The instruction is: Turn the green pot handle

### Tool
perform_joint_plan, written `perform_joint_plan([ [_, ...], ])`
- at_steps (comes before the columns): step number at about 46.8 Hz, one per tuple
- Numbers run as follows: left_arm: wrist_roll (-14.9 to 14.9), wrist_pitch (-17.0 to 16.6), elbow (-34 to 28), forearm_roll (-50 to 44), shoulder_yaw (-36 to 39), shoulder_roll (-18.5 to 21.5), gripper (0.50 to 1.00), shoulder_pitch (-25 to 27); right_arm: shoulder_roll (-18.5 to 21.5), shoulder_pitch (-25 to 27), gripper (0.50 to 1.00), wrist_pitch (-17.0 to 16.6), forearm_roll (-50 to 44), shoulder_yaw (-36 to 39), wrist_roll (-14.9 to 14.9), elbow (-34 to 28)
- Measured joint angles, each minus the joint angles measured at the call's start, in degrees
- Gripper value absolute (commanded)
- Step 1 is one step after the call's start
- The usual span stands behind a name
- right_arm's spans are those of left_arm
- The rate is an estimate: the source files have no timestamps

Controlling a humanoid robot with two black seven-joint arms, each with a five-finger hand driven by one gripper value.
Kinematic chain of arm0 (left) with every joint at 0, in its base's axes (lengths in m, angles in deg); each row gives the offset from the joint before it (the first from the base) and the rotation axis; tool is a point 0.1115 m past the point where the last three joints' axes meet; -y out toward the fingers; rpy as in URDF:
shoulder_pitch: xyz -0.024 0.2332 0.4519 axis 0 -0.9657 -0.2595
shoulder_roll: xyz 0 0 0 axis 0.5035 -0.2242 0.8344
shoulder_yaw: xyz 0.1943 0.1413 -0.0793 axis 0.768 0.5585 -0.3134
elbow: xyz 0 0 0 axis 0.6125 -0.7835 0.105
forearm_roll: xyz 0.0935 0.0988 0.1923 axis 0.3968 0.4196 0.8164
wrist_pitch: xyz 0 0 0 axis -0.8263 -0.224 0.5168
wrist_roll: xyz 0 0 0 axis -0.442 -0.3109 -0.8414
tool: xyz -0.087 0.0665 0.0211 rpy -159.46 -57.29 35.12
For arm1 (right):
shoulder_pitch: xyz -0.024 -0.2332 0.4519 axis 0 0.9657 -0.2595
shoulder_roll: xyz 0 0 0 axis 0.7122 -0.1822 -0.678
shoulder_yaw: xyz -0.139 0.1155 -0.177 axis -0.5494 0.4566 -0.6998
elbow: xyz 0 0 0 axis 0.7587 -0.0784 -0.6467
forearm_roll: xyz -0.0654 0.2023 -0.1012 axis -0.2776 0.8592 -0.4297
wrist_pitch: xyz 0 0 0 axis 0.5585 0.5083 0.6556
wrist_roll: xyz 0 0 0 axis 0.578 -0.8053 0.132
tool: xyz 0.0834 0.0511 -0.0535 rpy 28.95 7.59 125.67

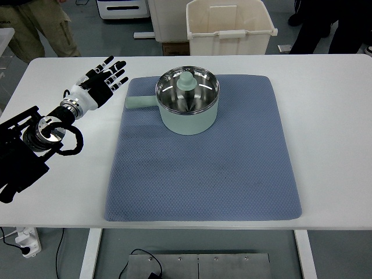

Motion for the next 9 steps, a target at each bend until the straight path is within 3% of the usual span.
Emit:
perform_joint_plan([
  [9, 0.0, 0.0, 0.0, 0.2, 0.0, 0.0, 1.000, 0.0, 0.0, 0.0, 1.000, 0.0, 0.0, 0.0, 0.0, 0.0],
])
